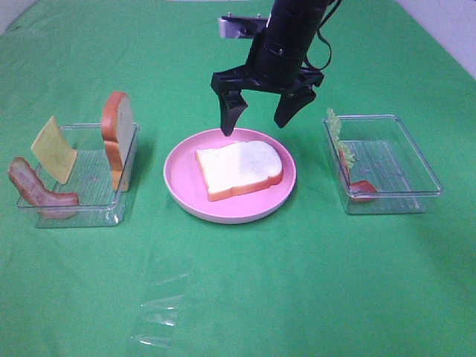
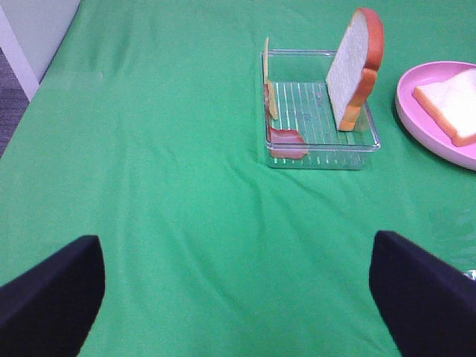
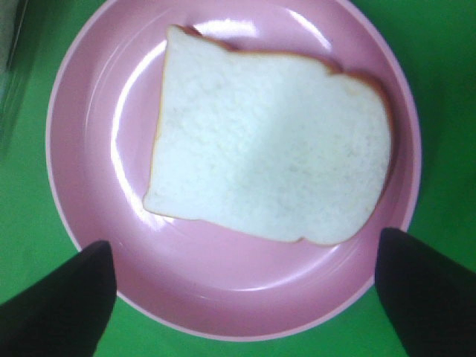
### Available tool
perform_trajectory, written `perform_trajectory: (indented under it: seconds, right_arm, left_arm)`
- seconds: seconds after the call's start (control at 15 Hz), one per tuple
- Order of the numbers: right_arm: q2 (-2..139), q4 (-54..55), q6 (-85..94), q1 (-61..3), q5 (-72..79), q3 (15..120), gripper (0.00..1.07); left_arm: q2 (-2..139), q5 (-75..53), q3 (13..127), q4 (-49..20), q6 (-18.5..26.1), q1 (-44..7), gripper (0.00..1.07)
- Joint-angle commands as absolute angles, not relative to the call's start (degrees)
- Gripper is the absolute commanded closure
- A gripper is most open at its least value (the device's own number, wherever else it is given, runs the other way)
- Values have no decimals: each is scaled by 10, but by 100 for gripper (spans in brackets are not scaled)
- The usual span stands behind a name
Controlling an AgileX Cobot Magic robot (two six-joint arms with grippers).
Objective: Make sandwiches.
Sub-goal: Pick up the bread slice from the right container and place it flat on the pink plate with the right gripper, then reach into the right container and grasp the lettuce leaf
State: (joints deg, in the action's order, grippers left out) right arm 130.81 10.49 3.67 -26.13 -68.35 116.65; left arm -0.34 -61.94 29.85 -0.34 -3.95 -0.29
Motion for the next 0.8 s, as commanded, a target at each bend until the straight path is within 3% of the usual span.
perform_trajectory:
  seconds: [0.07,0.53,0.8]
  right_arm:
    - [1282,89,43,-262,-715,1195,17]
    - [1187,-103,-6,-260,-760,1195,18]
    - [1181,-108,-36,-245,-761,1195,18]
  left_arm:
    - [-1,-616,299,-3,-42,-1,18]
    - [-1,-616,299,-3,-42,-1,18]
    - [-1,-616,299,-3,-42,-1,18]
